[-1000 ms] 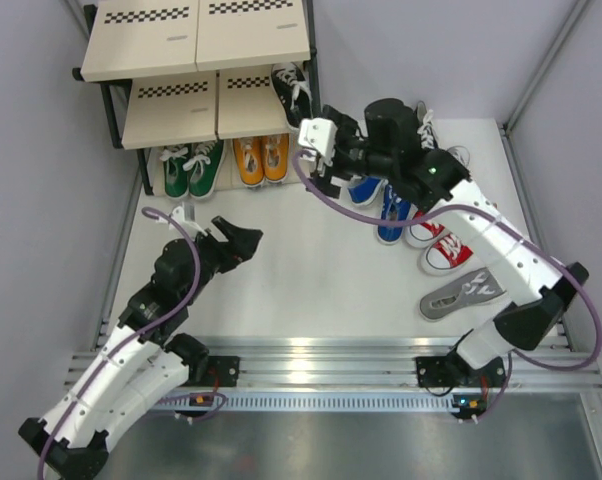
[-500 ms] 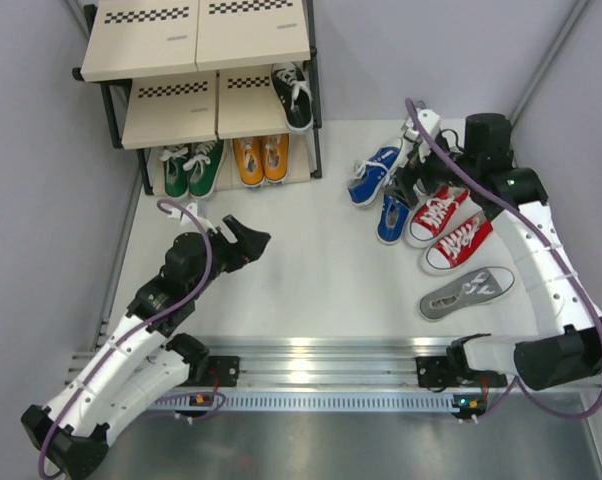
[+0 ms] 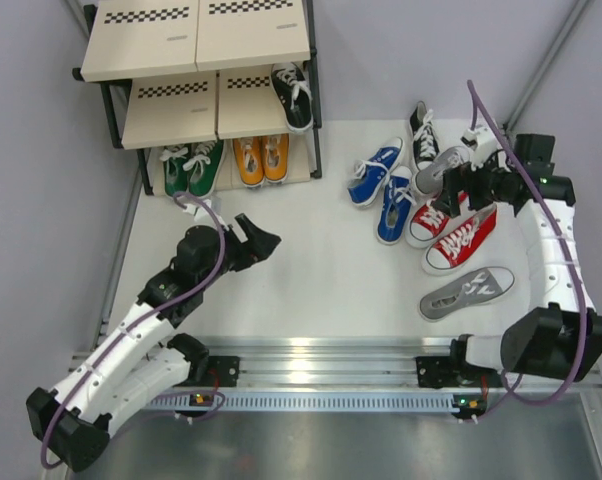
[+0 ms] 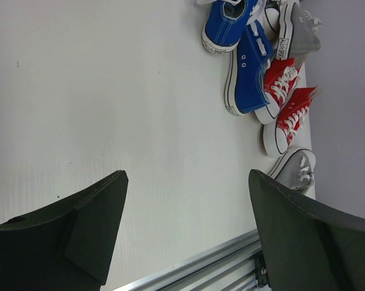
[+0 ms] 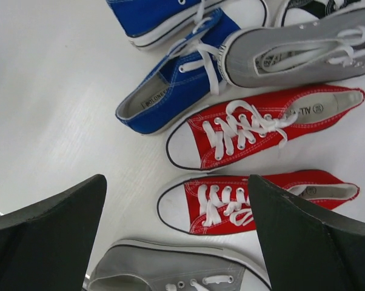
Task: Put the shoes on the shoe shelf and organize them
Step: Place the shoe at the shoe shelf, then pick up the shoe at the center of the board.
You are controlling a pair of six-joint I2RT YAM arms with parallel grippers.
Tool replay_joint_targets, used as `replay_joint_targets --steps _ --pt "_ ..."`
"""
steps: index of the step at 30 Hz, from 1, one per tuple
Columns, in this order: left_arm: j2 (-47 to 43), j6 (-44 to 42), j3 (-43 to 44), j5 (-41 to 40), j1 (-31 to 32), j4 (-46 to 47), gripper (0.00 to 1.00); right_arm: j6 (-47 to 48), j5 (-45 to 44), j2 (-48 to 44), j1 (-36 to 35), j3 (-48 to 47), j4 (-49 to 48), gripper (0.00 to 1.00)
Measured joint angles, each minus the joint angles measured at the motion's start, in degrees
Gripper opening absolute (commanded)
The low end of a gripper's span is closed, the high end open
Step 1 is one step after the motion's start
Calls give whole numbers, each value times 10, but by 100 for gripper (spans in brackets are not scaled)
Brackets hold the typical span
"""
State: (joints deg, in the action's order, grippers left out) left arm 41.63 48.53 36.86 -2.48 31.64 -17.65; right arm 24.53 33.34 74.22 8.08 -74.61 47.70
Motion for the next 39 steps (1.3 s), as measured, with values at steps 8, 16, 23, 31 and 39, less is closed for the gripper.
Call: replay_joint_targets --steps 8,16,23,31,39 --pt "10 0 0 21 0 2 86 137 -21 32 45 5 107 99" --pt "8 2 -26 31 0 19 86 123 -37 53 91 -5 104 100" --pt "11 11 -28 39 0 35 86 -17 -21 165 87 -120 40 99" --pt "20 35 -28 48 0 44 86 -173 -111 333 16 -303 -78 99" --pt "31 70 -33 42 0 49 86 -231 -195 521 -45 -513 -127 98"
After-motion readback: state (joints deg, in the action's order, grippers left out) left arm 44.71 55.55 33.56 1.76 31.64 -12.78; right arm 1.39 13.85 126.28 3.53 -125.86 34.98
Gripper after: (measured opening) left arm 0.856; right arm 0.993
